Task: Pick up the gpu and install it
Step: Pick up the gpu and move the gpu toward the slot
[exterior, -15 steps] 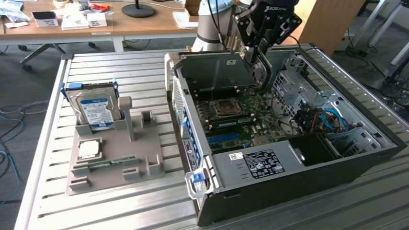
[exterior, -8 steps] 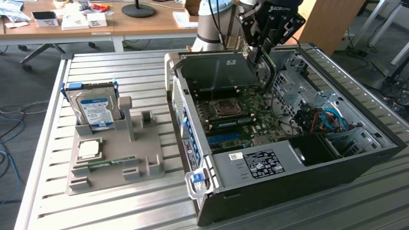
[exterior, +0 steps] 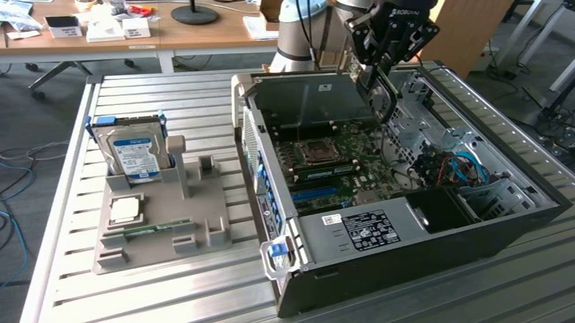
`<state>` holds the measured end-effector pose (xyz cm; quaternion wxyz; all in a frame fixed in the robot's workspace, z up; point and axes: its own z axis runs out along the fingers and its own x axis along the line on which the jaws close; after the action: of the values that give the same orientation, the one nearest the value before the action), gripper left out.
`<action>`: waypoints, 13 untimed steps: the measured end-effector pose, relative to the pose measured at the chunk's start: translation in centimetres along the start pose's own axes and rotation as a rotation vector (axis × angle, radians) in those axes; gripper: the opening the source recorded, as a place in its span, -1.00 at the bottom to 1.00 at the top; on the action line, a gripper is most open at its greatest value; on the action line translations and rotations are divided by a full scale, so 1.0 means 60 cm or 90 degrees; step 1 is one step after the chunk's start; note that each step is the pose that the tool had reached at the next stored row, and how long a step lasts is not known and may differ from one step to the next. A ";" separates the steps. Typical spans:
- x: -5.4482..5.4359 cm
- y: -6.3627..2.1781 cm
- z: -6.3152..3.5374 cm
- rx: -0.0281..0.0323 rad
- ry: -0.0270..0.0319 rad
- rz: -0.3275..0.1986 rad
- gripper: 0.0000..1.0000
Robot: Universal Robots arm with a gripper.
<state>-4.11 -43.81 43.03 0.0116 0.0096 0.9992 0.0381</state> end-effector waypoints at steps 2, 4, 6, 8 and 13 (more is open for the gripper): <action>-0.007 0.000 0.000 -0.0001 0.0000 0.000 -0.46; -0.014 0.000 0.000 -0.0003 0.0000 0.000 -0.46; -0.020 0.000 0.000 -0.0004 0.0000 0.000 -0.46; -0.022 0.000 0.000 -0.0004 0.0001 0.000 -0.46; -0.022 0.001 0.001 -0.0004 0.0000 0.000 -0.46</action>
<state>-2.79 -43.81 43.03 0.0116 0.0096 0.9991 0.0384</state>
